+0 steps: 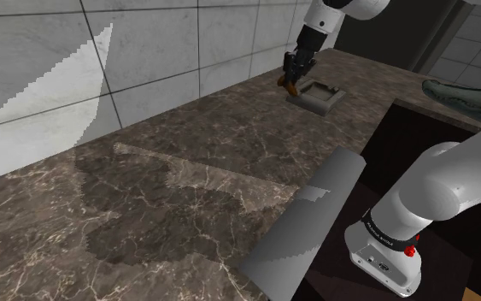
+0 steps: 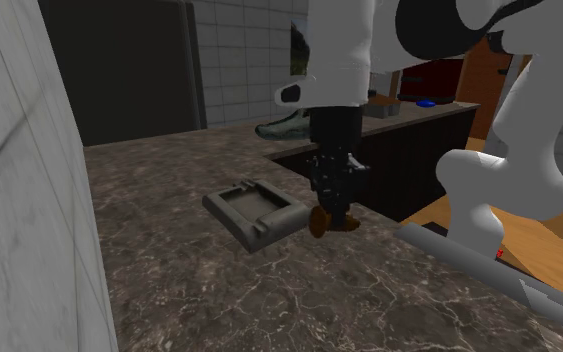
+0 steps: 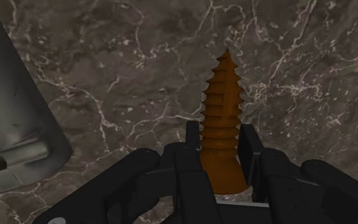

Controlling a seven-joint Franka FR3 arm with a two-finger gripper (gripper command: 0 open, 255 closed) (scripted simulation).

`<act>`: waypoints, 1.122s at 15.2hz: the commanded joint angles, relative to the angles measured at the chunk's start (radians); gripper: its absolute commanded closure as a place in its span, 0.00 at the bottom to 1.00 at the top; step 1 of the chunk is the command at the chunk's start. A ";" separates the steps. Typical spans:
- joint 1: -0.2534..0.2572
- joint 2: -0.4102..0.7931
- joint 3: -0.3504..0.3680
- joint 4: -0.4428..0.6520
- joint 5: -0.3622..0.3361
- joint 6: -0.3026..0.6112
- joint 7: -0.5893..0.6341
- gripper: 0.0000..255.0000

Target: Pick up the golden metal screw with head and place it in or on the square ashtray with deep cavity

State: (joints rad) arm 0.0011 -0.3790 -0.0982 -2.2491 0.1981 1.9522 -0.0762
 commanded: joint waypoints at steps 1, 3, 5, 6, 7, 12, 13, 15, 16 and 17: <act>-0.018 0.018 -0.036 0.029 -0.009 -0.021 -0.048 1.00; -0.034 0.044 -0.071 0.060 -0.015 -0.036 -0.095 1.00; -0.050 0.074 -0.106 0.096 -0.019 -0.052 -0.143 1.00; -0.058 0.090 -0.123 0.116 -0.020 -0.060 -0.166 1.00; -0.066 0.108 -0.139 0.136 -0.020 -0.068 -0.190 1.00; -0.105 0.210 -0.221 0.258 -0.008 -0.115 -0.311 1.00; -0.113 0.234 -0.237 0.286 -0.003 -0.126 -0.336 1.00; -0.130 0.284 -0.267 0.346 0.010 -0.149 -0.384 1.00; -0.140 0.311 -0.281 0.378 0.018 -0.162 -0.409 1.00; -0.150 0.339 -0.295 0.411 0.027 -0.175 -0.433 1.00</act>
State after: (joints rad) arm -0.1382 -0.0643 -0.3774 -1.8677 0.2178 1.7900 -0.4815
